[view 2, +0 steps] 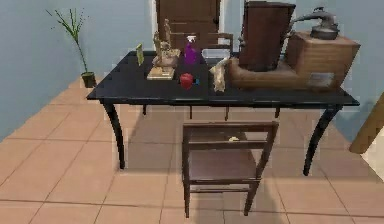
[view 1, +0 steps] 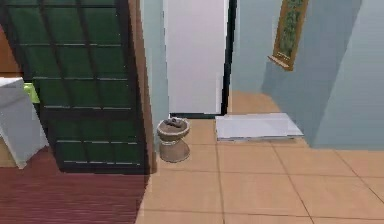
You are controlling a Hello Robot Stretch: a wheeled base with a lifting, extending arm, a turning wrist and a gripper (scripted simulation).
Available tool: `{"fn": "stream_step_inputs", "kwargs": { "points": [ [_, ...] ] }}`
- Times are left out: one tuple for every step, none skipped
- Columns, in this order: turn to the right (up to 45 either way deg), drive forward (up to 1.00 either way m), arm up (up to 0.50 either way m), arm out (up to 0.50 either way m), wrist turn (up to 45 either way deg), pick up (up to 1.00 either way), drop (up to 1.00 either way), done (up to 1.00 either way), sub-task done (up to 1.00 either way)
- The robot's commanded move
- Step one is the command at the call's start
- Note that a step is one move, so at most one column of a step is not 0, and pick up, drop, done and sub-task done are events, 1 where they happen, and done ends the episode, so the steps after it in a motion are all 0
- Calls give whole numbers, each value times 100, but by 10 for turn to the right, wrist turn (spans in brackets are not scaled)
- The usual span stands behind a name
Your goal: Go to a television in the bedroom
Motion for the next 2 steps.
{"fn": "stream_step_inputs", "kwargs": {
  "points": [
    [0, 30, 0, 0, 0, 0, 0, 0, 0],
    [-450, 0, 0, 0, 0, 0, 0, 0, 0]
  ]
}}
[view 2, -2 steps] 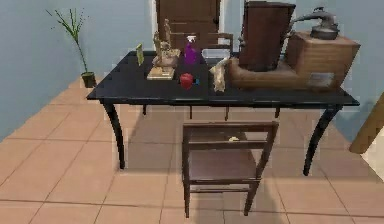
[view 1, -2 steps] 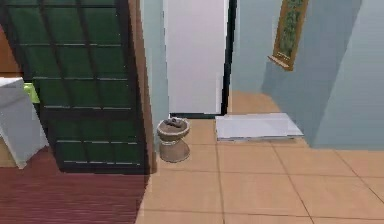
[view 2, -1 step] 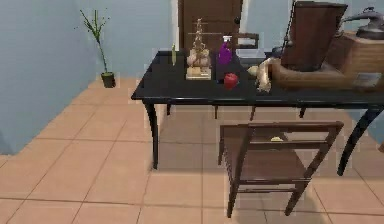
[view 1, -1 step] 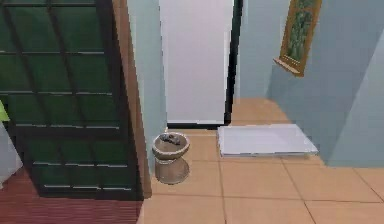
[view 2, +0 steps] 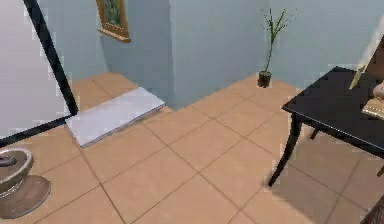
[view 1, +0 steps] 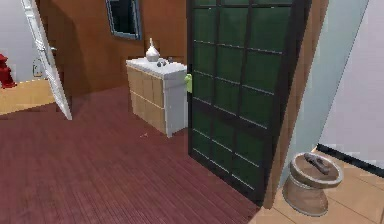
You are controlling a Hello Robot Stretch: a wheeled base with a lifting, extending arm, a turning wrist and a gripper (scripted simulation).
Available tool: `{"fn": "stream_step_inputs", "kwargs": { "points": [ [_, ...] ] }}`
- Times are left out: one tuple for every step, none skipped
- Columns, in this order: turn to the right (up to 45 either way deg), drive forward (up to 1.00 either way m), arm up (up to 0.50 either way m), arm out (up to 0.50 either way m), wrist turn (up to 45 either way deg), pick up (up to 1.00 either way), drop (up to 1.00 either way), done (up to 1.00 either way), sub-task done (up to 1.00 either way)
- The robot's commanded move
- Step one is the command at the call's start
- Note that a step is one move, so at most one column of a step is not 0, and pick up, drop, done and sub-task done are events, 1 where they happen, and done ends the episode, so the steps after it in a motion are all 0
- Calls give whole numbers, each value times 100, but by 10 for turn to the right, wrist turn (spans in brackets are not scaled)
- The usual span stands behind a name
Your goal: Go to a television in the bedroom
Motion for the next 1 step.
{"fn": "stream_step_inputs", "kwargs": {
  "points": [
    [-240, 0, 0, 0, 0, 0, 0, 0, 0]
  ]
}}
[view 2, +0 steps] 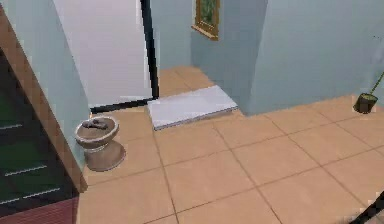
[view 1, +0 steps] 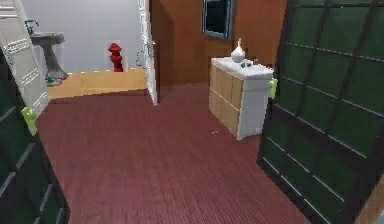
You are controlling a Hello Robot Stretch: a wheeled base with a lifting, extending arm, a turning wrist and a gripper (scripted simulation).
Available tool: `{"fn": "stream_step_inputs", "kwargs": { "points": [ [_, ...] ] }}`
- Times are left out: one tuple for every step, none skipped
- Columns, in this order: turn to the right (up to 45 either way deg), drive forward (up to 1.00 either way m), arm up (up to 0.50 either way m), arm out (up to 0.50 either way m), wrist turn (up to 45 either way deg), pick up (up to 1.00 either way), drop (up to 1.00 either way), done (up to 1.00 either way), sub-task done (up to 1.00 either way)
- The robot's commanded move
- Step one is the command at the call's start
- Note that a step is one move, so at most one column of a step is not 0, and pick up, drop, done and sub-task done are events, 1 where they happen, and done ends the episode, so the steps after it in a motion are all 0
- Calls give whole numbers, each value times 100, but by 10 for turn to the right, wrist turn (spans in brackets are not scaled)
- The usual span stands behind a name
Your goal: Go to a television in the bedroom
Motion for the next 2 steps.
{"fn": "stream_step_inputs", "kwargs": {
  "points": [
    [0, 100, 0, 0, 0, 0, 0, 0, 0],
    [0, 100, 0, 0, 0, 0, 0, 0, 0]
  ]
}}
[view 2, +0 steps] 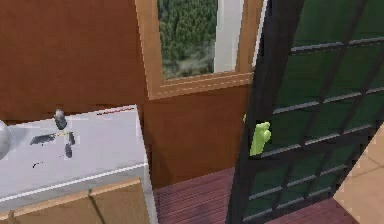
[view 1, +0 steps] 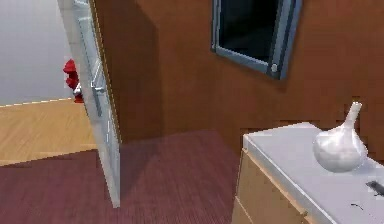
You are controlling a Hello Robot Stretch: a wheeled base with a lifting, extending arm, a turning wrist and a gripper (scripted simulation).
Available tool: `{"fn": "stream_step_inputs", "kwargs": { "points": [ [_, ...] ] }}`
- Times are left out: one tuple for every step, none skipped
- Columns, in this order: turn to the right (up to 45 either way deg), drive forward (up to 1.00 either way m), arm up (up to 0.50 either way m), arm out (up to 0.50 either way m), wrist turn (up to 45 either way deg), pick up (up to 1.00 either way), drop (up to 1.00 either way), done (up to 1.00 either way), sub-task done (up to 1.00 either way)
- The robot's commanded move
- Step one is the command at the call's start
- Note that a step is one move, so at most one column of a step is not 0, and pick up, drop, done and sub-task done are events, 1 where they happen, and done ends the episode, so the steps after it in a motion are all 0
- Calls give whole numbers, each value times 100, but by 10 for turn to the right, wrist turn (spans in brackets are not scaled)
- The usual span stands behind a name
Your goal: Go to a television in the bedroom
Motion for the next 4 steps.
{"fn": "stream_step_inputs", "kwargs": {
  "points": [
    [-60, 0, 0, 0, 0, 0, 0, 0, 0],
    [0, 30, 0, 0, 0, 0, 0, 0, 0],
    [240, 0, 0, 0, 0, 0, 0, 0, 0],
    [0, 0, 0, 0, 0, 0, 0, 100, 0]
  ]
}}
